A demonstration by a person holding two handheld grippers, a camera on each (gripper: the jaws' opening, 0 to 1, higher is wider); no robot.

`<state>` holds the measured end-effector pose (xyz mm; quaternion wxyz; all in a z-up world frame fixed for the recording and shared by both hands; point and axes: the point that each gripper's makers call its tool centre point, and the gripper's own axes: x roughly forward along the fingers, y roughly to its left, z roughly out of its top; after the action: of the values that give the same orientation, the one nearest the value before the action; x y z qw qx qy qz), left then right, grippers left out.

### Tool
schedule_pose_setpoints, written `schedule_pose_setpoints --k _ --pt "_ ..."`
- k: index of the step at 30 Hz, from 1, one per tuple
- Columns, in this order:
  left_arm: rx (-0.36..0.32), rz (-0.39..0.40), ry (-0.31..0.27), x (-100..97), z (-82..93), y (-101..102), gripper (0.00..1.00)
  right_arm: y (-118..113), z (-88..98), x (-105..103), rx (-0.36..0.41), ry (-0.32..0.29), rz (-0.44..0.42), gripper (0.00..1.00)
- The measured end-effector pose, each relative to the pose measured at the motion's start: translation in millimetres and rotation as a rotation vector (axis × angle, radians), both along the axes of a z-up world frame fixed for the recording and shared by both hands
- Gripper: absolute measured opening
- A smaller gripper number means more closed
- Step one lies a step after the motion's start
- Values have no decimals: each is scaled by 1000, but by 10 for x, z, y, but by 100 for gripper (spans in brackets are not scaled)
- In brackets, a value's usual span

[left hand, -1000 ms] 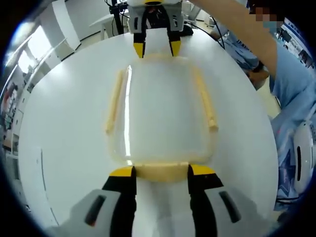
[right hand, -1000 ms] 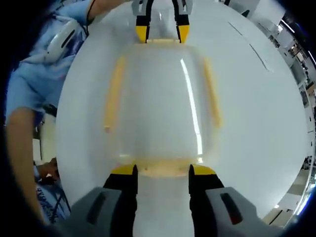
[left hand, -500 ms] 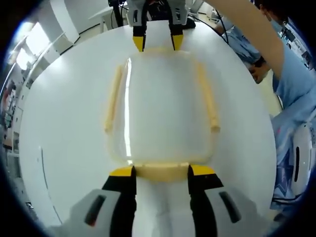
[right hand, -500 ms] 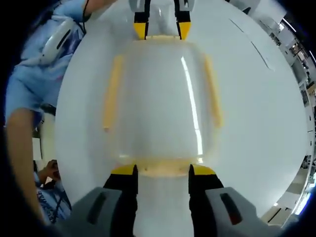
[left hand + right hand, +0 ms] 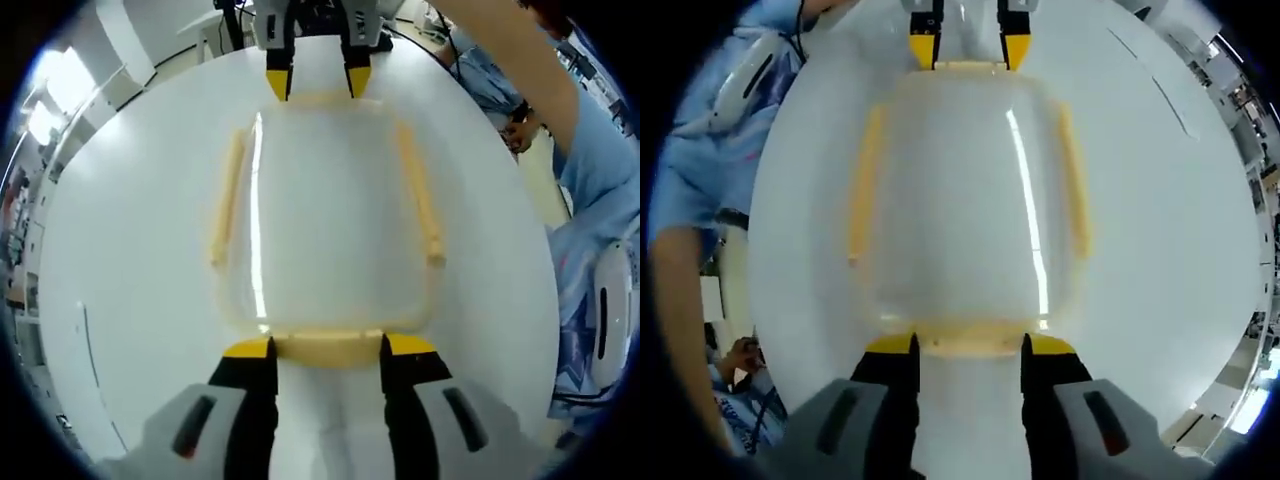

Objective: Snap each plastic latch of the storage box into its locked position after aligning the lid with the box until every specified latch is closed and the lid sits flush.

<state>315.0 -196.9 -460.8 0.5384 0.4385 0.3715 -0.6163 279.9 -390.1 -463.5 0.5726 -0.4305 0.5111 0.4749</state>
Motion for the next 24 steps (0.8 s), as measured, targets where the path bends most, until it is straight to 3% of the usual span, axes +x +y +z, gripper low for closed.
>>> schedule_pose_setpoints --k 9,16,24 --pt "-43 -21 17 -23 110 42 39 41 145 -47 45 -29 -13 38" --pt "-81 -26 3 -28 415 172 39 187 430 -58 68 -73 -9 38" --pt "-94 -29 -13 -63 737 461 39 481 697 -74 131 -117 1 38"
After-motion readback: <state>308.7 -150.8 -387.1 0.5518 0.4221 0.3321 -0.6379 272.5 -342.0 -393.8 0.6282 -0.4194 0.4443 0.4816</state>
